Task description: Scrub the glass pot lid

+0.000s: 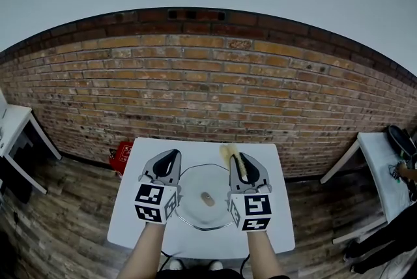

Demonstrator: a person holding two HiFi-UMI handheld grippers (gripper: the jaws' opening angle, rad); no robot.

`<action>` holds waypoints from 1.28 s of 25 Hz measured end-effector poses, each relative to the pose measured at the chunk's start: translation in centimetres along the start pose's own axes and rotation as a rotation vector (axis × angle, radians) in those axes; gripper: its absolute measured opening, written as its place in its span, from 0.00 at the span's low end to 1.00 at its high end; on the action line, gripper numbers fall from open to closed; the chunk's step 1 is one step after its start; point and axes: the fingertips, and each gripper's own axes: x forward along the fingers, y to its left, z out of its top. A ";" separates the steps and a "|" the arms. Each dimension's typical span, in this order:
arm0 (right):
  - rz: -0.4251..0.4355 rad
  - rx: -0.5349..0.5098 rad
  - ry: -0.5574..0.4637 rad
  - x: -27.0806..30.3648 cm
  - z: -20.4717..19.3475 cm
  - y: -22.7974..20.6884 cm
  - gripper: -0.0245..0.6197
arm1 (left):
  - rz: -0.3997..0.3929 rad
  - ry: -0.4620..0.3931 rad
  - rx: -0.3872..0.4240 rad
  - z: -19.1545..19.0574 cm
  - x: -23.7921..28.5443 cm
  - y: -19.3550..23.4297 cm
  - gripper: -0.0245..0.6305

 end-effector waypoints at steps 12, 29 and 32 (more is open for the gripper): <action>-0.009 0.000 -0.014 0.7 0.4 -0.2 0.13 | 0.006 -0.006 0.002 0.2 0.6 0.6 0.06; -0.012 0.000 -0.017 1.6 0.1 0.1 0.13 | 0.023 -0.002 -0.009 -0.3 0.8 2.0 0.06; -0.012 -0.002 -0.019 1.6 0.1 0.1 0.13 | 0.025 -0.006 -0.009 -0.2 0.8 2.1 0.06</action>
